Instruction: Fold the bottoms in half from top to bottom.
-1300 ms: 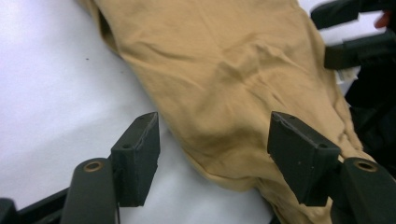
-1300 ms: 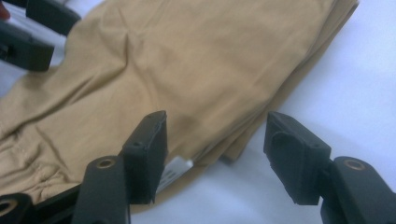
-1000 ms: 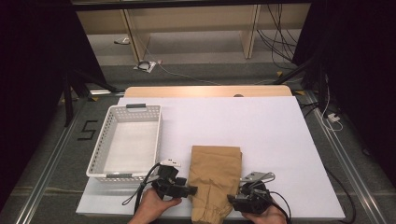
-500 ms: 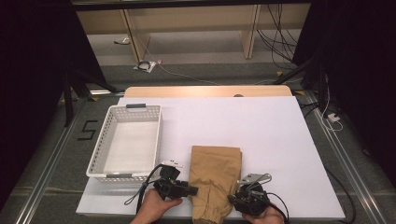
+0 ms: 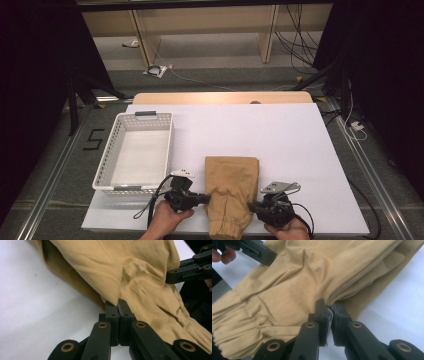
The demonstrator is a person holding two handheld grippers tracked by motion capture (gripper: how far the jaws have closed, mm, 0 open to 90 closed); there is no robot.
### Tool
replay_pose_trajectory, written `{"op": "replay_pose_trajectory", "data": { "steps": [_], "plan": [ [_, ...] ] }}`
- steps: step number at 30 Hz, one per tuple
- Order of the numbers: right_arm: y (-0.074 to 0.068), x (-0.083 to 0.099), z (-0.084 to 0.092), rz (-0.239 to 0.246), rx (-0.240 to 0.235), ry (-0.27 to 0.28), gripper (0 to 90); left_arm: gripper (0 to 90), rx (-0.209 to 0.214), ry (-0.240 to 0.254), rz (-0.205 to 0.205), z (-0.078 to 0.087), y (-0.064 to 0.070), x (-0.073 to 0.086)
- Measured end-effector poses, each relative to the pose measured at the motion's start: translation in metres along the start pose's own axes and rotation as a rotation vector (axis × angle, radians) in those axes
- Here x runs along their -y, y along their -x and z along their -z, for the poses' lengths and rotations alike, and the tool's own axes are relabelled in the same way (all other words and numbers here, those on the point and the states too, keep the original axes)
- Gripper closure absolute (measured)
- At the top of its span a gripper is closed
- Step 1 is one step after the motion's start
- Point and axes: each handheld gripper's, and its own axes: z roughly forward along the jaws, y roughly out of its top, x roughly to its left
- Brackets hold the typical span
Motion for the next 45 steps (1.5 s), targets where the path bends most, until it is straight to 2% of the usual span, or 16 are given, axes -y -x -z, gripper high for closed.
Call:
{"op": "replay_pose_trajectory", "data": {
  "steps": [4,10,23,35,45],
  "plan": [
    [0.005,-0.007,0.005,-0.004,0.011,0.03,85.2,88.7,0.002,0.027,-0.008,0.002,0.002,-0.009],
    [0.021,-0.02,0.009,-0.024,0.022,0.071,85.3,88.7,0.004,0.055,-0.008,-0.001,0.0,-0.024],
    [0.039,-0.041,0.003,-0.03,0.047,0.103,85.2,88.6,-0.01,0.115,0.003,-0.001,-0.005,-0.048],
    [0.057,-0.065,-0.006,-0.056,0.067,0.119,85.2,88.4,0.0,0.159,0.062,-0.004,-0.016,-0.063],
    [0.063,-0.063,-0.024,-0.04,0.101,0.046,84.9,87.3,-0.025,0.101,0.105,-0.023,-0.03,-0.057]
  ]
}}
